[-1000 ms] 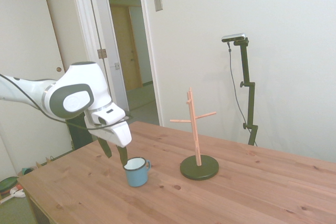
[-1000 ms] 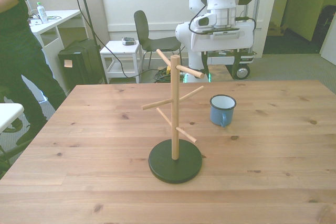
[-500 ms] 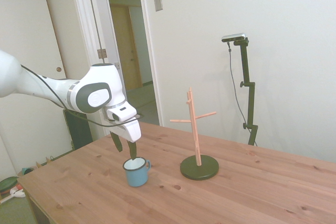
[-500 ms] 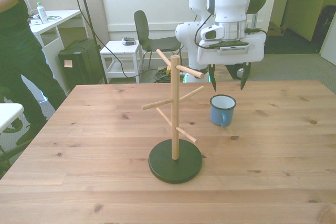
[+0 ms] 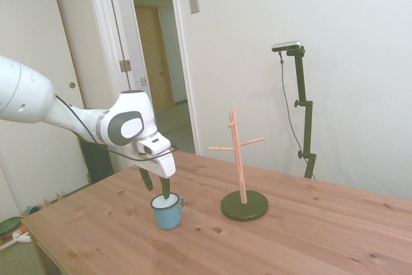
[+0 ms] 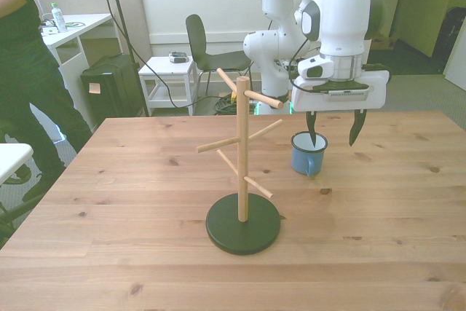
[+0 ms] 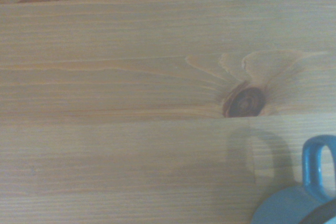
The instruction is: Hang the mug
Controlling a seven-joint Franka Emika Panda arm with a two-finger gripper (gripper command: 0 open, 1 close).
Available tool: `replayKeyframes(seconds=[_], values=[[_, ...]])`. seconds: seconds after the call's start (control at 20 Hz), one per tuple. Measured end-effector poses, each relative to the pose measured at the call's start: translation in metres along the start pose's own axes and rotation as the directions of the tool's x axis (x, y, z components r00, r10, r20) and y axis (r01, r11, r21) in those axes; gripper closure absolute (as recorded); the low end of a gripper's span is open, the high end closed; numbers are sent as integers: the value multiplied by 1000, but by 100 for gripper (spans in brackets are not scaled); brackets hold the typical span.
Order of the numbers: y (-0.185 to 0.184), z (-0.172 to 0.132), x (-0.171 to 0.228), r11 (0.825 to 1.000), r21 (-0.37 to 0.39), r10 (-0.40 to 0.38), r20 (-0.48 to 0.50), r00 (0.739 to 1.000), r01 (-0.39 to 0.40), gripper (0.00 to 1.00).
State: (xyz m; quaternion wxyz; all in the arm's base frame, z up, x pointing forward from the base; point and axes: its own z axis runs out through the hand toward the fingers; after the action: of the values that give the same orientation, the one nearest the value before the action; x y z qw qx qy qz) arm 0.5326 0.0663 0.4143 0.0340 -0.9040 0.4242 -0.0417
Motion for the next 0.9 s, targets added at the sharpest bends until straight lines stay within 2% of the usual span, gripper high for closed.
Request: replayKeyframes(seconds=[0.2, 0.25, 0.9], values=[[-4, 9, -8, 1000, -14, 11, 11, 1000, -11, 0], [-5, 12, -9, 1000, -18, 15, 14, 1000, -15, 100], [11, 25, 2, 997, -43, 59, 24, 998, -58, 100]])
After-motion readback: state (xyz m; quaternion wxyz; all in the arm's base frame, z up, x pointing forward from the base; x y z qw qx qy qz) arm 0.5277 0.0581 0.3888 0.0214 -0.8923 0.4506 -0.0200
